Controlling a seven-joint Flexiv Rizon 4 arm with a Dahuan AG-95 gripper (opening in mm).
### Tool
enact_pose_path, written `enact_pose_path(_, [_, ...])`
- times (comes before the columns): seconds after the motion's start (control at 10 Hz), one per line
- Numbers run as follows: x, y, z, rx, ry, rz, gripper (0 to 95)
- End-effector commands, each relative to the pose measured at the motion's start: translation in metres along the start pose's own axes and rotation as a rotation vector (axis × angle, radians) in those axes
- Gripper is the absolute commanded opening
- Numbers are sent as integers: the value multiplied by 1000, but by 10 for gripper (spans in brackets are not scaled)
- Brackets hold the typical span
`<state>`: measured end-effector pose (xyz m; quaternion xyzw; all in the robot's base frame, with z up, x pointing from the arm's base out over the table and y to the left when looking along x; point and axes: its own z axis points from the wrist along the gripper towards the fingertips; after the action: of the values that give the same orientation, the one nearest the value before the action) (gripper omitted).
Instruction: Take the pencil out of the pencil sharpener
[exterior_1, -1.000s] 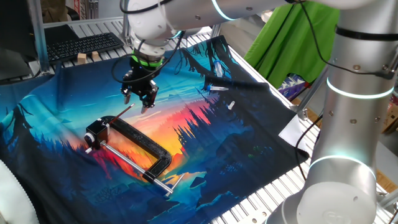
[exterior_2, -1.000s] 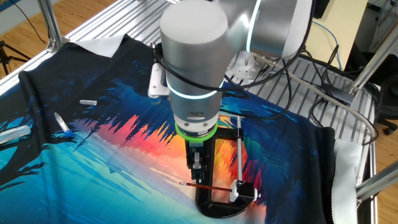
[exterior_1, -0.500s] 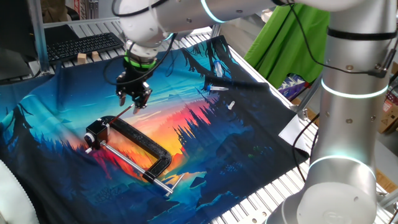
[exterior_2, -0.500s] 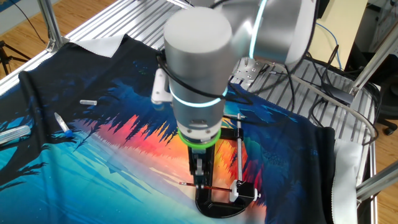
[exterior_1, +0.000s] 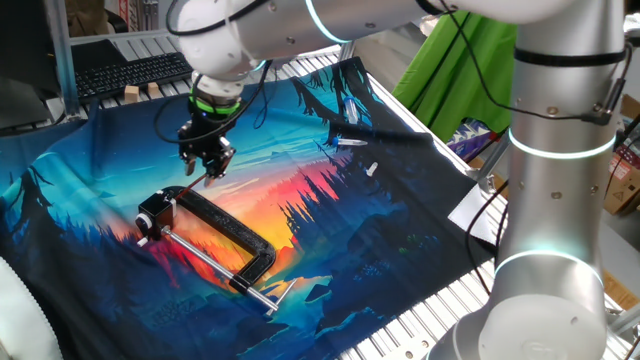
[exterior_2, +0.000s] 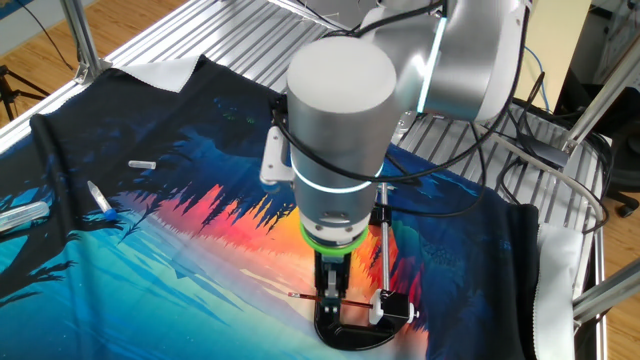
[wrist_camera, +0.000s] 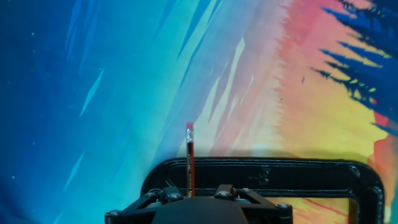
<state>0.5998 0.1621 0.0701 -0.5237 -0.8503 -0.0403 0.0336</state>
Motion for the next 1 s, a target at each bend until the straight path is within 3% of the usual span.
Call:
enact_pose_path(0.1, [3, 1, 1, 6, -1, -18, 380])
enact_pose_path(1.0, [3, 5, 15, 22, -24, -77, 380])
